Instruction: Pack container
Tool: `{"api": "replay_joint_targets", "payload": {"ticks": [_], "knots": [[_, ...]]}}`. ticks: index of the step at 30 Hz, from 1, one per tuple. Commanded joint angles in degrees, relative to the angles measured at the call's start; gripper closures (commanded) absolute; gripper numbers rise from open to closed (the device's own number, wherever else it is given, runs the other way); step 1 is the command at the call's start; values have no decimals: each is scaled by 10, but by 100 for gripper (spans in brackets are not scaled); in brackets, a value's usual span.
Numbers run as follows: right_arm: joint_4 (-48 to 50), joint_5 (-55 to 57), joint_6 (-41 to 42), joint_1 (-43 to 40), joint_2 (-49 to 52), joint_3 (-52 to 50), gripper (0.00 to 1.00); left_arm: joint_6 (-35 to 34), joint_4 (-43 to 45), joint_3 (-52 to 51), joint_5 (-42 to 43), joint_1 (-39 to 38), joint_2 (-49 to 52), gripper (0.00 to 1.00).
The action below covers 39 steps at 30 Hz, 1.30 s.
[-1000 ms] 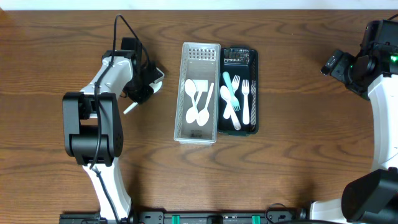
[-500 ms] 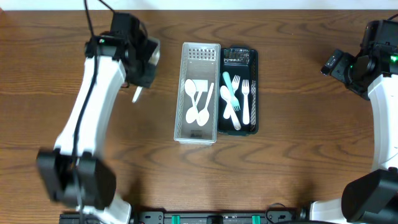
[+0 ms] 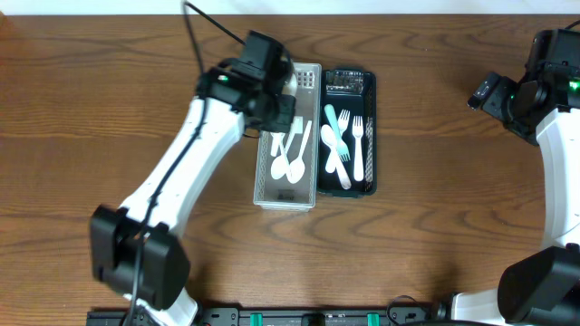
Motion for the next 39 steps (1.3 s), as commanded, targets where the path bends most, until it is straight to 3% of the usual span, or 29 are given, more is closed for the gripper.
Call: {"api": "replay_joint_targets", "payload": {"ticks": [1,2,6,13,23,32,39], "knots": [[-1,2,-3,-5,3,-2,1,-35,10,-2,3,-7,22,91],[-1,2,-3,-5,3,-2,1,-36,12,-2,3,-6,25,85],[0,2,-3,-5,3,-2,1,-37,11,9,3,3,18,38],[-1,2,-3,-5,3,-2,1,-37,-7,47,1,49,-70,0],[-1,2,-3,-5,3,-2,1,-31,-87,49,-3,107,-263,2],[-1,2,-3,-5,3,-2,1,-18,-108,49,-8,107,-337,2],[0,2,-3,-5,3,-2,1,35,-146,48,-165,109,-357,2]]}}
